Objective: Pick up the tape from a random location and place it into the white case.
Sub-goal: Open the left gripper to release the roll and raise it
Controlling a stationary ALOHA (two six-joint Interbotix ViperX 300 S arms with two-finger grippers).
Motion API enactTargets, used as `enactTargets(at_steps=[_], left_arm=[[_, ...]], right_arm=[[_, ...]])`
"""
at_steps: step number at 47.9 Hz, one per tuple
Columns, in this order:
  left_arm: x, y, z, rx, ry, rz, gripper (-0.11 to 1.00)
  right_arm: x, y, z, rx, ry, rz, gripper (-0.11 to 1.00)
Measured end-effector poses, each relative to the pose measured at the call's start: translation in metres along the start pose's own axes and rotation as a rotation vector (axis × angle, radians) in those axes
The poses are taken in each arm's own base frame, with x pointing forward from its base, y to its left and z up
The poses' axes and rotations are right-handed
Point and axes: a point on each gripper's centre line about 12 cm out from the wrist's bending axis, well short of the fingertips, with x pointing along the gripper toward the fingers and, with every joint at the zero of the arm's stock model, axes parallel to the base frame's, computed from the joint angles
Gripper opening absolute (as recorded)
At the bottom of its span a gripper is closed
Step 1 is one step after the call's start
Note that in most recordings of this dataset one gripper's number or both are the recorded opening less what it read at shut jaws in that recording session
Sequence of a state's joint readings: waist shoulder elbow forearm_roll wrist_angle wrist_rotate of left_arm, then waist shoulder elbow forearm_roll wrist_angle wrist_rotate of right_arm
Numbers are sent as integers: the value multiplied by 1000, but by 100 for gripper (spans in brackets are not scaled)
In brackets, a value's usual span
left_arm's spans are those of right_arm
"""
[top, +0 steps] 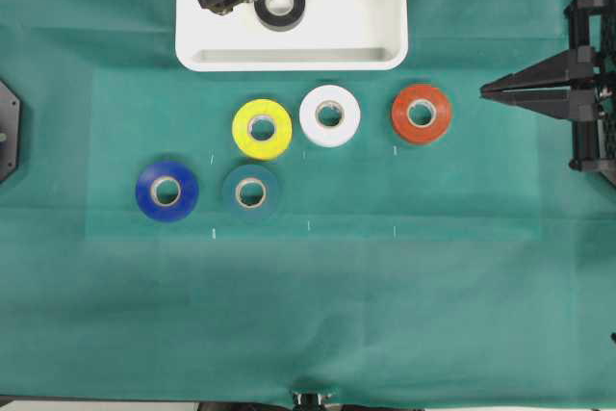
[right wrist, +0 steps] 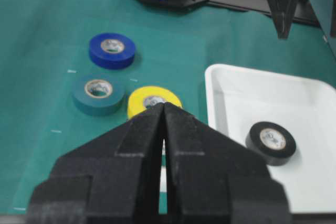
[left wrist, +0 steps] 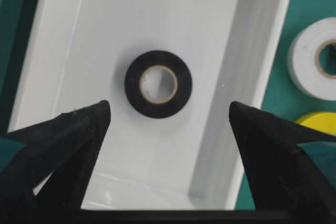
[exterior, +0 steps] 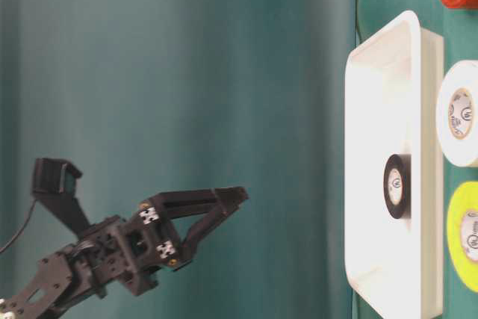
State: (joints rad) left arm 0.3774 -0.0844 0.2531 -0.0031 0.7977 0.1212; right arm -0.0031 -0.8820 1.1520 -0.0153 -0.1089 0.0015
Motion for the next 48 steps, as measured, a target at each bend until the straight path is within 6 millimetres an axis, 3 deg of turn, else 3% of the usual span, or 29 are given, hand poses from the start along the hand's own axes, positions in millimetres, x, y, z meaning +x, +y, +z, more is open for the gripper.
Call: enactTargets(at_steps=[48], left_arm=[[-4, -12, 0, 25, 4, -17, 96]], right_arm=[[0, 0, 0, -2, 6, 0, 0]])
